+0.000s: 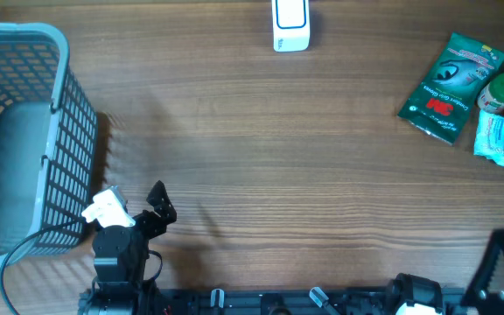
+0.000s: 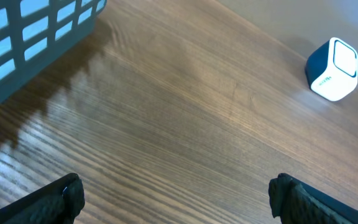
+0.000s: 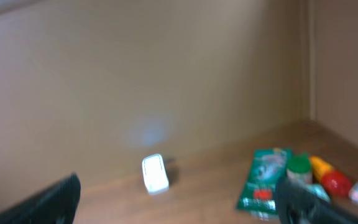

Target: Scan the item barcode

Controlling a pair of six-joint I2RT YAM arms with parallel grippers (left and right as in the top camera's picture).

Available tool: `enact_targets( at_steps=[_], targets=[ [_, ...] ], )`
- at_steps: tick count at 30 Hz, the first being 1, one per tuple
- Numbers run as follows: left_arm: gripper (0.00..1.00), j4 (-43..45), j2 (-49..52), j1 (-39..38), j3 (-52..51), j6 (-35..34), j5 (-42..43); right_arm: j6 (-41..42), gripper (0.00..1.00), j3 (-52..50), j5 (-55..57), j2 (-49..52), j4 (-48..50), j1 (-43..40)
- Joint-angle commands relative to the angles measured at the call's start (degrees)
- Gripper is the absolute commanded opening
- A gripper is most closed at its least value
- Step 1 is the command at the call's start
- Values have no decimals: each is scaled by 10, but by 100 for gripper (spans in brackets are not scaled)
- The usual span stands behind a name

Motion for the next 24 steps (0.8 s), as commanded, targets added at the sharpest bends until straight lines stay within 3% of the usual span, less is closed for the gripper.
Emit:
enact_targets(
  at_steps=[1,7,14,24],
  targets=[
    [100,-2,-3,3,0,-3,5,39,100,-275,6,-130,177,50],
    [100,-2,-3,3,0,-3,5,107,100,-617,6,-244,503,80],
    [100,-2,-3,3,0,-3,5,105,100,-860,6,-314,718,68],
    [100,-2,-3,3,0,-3,5,105,100,-998,61,-314,757,41]
  ],
)
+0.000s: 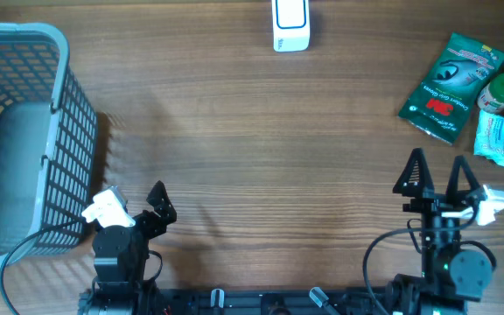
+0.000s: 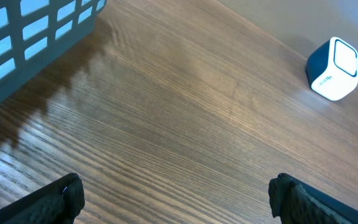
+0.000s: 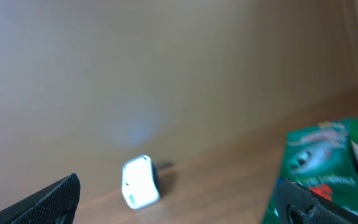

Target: Scan the item barcode

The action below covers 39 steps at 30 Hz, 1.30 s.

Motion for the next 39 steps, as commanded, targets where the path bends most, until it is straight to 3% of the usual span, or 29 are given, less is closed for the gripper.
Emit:
enact_targets(
  at_steps=[1,28,30,32,35,37,39],
  targets=[
    [100,0,-3,3,0,-3,5,6,100,-48,30,-10,8,-4],
    [100,-1,-6,3,0,10,-17,10,100,-64,30,-9,-28,-4],
    [100,32,-7,3,-2,16,-20,10,100,-64,30,-9,-28,-4],
    [100,133,-12,3,-15,34,-1,10,100,-64,30,-9,-28,-4],
    [100,269,-27,3,-59,157,63,10,100,-64,30,-9,-28,-4],
    [100,307,-33,3,-80,179,73,10,100,-64,30,-9,-28,-4],
    [100,287,-33,3,-83,193,77,10,100,-64,30,-9,-28,-4]
  ],
)
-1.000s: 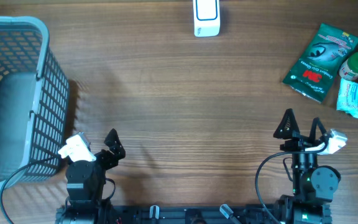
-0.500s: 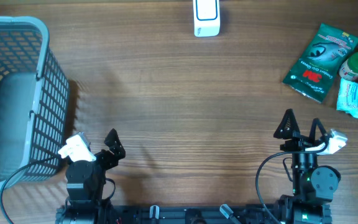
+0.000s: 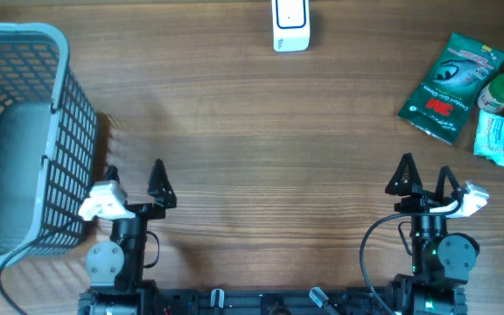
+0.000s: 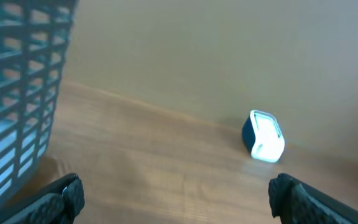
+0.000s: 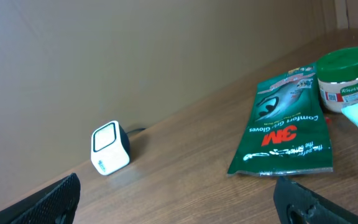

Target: Scan the item barcode

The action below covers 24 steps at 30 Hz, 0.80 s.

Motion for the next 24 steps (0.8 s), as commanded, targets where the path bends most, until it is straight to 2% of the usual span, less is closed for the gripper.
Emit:
enact_targets(
  at_steps=[1,4,24],
  targets=[
    [100,-24,-6,3,-19,83,31,4,100,-1,8,-8,1,-4],
    [100,-24,-6,3,-19,107,33,4,100,-1,8,-8,1,-4],
    [100,-22,-6,3,-19,107,35,3,100,-1,8,-8,1,-4]
  ],
)
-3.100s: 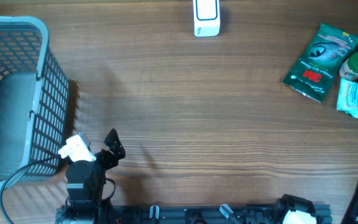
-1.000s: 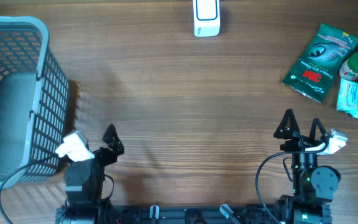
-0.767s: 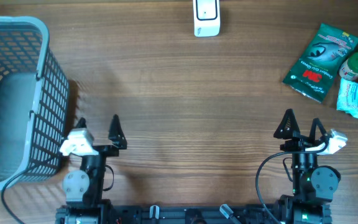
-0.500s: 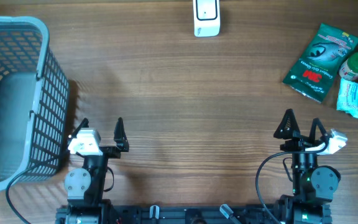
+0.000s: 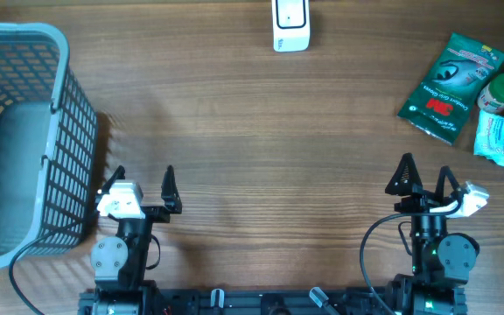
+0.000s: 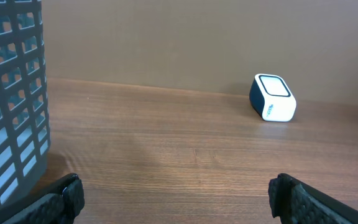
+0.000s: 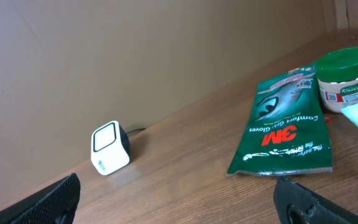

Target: Scan the item barcode

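Note:
The white and blue barcode scanner [image 5: 290,24] stands at the far middle of the table, also in the left wrist view as the scanner [image 6: 273,106] and in the right wrist view as the scanner [image 7: 110,147]. A green 3M glove packet [image 5: 452,74] lies at the far right, the packet [image 7: 286,127] close ahead of my right gripper [image 5: 423,177]. My left gripper [image 5: 143,177] stands open near the front left, nothing between its fingers. The right gripper is open too, empty.
A grey-blue mesh basket [image 5: 24,131] fills the left side, its wall [image 6: 11,93] close to my left gripper. Beside the packet sit a green-lidded jar [image 5: 500,91], a pale blue sachet [image 5: 492,138] and a red item.
My left gripper has turned and shifted slightly right, now facing straight up the table with the scanner ahead on the right. The right arm has not moved.
My left gripper lay folded low by the basket, and the right arm was barely in view at the front right corner. Then the right gripper stood open at the front right. Later the left gripper rose beside the basket, and it now faces the scanner squarely.

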Controlling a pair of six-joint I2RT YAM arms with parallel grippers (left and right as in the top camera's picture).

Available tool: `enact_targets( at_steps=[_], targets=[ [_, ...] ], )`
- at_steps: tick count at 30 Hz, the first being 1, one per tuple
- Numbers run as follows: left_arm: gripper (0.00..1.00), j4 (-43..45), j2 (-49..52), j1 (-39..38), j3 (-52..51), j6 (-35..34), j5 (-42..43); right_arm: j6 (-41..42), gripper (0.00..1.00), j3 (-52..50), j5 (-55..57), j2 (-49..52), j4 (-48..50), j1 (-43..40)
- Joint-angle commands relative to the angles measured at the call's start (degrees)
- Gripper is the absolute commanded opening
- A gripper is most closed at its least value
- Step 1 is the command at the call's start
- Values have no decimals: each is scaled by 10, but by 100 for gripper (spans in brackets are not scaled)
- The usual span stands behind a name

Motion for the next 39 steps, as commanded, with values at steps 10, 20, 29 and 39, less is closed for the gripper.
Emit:
enact_targets(
  at_steps=[10,20,29,39],
  targets=[
    [100,0,-6,3,-4,11,9,-44,100,-1,6,-8,1,-4],
    [100,0,-6,3,-4,11,9,-224,100,-1,-5,3,1,-4],
    [100,0,-6,3,-4,11,9,-225,99,-1,-5,6,1,51],
    [100,0,-6,3,-4,11,9,-225,100,-1,-5,6,1,62]
  ],
)
